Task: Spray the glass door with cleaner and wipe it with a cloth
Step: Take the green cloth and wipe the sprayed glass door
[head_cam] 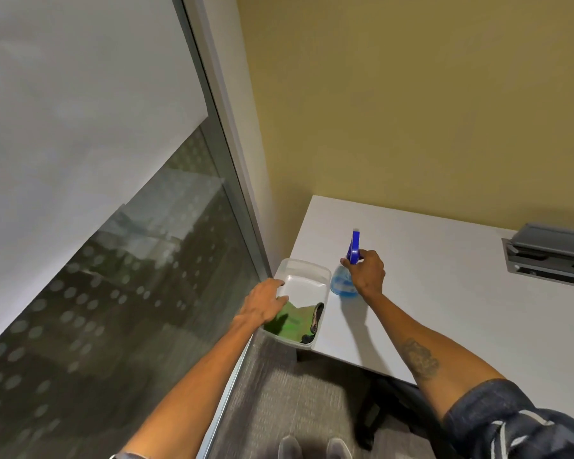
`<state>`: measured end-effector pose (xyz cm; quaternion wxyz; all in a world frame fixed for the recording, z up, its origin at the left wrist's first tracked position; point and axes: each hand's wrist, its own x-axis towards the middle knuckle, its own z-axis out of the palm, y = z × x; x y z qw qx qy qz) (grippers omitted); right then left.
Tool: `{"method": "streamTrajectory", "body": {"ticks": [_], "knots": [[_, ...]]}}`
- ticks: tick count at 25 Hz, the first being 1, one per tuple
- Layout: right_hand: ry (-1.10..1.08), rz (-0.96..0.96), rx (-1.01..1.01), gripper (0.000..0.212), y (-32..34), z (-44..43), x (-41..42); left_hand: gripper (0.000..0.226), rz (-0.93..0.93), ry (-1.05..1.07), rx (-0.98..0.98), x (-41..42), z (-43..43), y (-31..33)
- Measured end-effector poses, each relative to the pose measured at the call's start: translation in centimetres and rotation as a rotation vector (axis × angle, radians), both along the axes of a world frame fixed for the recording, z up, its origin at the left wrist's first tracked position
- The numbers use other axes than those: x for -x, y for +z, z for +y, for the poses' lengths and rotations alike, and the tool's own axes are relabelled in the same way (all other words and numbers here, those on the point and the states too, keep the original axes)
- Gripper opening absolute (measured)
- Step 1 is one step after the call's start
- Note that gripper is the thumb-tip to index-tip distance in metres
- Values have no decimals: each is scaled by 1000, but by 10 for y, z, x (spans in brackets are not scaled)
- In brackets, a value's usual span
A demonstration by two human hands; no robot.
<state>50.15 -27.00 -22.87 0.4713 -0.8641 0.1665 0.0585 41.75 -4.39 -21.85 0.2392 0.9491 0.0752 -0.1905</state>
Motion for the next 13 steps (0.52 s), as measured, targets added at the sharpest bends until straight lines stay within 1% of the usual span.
{"method": "streamTrajectory", "body": {"ticks": [3, 5, 6, 7, 9, 10, 11, 13], "knots": [[-7, -19, -6, 49, -5, 3, 1, 48, 5, -24, 9, 2, 3, -11], [-8, -23, -40, 58, -7, 4, 8, 49, 11, -44, 14, 2, 4, -17], [-42, -39, -43, 61, -9, 4, 16, 49, 15, -55, 16, 2, 5, -21], [-100, -72, -28, 58, -14, 5, 27, 49, 17, -61, 17, 2, 5, -24], [-199, -143, 45, 43, -28, 6, 55, 49, 21, -57, 24, 3, 7, -32], [-183, -149, 84, 37, -38, 8, 69, 49, 25, -52, 32, 3, 8, -36], [-117, -130, 115, 33, -48, 10, 80, 49, 35, -51, 46, 3, 10, -41], [74, -66, 143, 31, -62, 18, 93, 51, 66, -58, 67, 7, 14, -52]]}}
